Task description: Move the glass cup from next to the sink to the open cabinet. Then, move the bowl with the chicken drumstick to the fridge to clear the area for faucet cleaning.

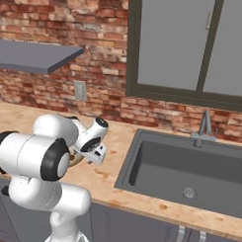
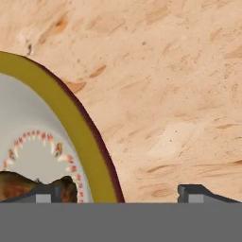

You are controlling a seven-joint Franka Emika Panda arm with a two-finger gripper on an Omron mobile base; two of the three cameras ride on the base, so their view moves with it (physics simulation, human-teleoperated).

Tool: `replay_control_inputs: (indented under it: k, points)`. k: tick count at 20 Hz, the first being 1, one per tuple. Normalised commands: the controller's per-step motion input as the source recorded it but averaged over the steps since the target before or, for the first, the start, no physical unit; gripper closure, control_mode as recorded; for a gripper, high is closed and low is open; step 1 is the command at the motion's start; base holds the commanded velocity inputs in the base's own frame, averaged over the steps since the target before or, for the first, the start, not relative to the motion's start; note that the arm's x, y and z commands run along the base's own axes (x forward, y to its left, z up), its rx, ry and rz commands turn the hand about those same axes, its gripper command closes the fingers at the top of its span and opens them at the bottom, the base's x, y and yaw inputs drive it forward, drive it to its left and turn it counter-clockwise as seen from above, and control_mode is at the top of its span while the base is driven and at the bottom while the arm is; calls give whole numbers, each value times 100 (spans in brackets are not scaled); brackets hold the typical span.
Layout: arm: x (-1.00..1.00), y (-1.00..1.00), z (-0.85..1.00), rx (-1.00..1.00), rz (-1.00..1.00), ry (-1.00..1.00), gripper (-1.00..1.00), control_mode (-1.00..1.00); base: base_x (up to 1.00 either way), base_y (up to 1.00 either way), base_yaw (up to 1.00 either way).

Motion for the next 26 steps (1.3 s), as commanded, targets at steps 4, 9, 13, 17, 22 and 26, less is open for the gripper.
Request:
replay_control_inputs:
  k: [4,9,13,17,22,26]
  points:
    - [1,13,-7,0,0,0,-100,-100,0,0,0]
    - [2,31,0,0,0,-2,-100,-100,0,0,0]
    - [3,15,0,1,0,0,100,-100,0,0,0]
    - [0,0,0,0,0,0,100,-100,0,0,0]
    - [-13,0,22,1,0,-6,100,-100,0,0,0]
    - [-43,0,95,10,0,-14,100,-100,0,0,0]
